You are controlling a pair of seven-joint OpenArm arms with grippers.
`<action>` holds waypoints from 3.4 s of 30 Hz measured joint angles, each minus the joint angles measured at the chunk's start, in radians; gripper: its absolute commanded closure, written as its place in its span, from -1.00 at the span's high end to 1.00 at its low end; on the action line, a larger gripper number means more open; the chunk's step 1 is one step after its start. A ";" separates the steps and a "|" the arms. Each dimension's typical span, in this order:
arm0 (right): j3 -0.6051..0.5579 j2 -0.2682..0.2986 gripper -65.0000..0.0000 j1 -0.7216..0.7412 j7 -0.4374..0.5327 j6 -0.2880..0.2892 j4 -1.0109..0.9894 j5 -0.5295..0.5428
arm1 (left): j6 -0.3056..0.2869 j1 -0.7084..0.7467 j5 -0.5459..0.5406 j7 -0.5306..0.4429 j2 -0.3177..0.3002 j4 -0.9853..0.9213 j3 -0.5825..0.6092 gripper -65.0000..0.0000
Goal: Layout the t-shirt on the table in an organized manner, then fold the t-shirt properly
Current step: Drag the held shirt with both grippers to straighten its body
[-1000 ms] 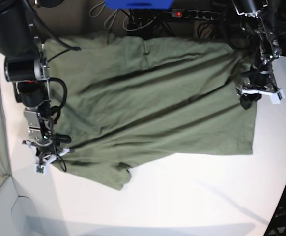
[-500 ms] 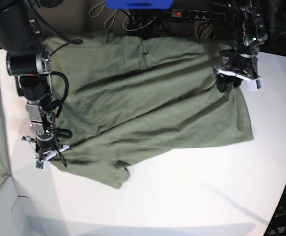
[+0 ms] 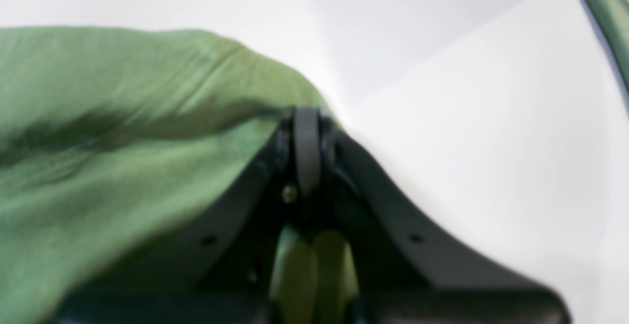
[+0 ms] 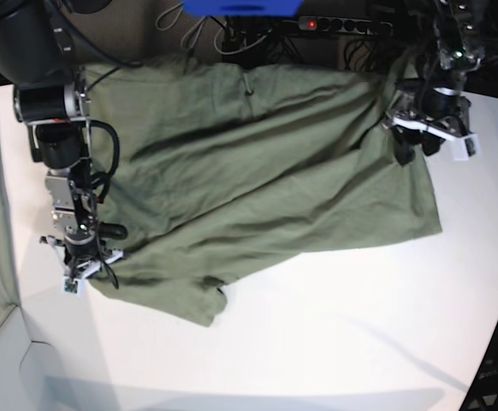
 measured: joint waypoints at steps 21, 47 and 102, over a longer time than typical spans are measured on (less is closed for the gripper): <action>-0.010 -0.085 -1.00 -0.021 -0.245 0.014 0.372 0.007 | -0.035 -0.294 -0.019 -0.079 -0.011 -0.470 0.032 0.01; -0.166 -0.191 0.03 0.118 -0.122 0.196 -0.063 0.007 | -0.062 -0.195 -0.044 -0.150 -0.040 -0.455 0.030 0.01; -0.169 -0.227 0.08 0.056 -0.096 0.069 0.028 0.000 | -0.073 -0.159 -0.049 -0.166 -0.043 -0.444 0.030 0.01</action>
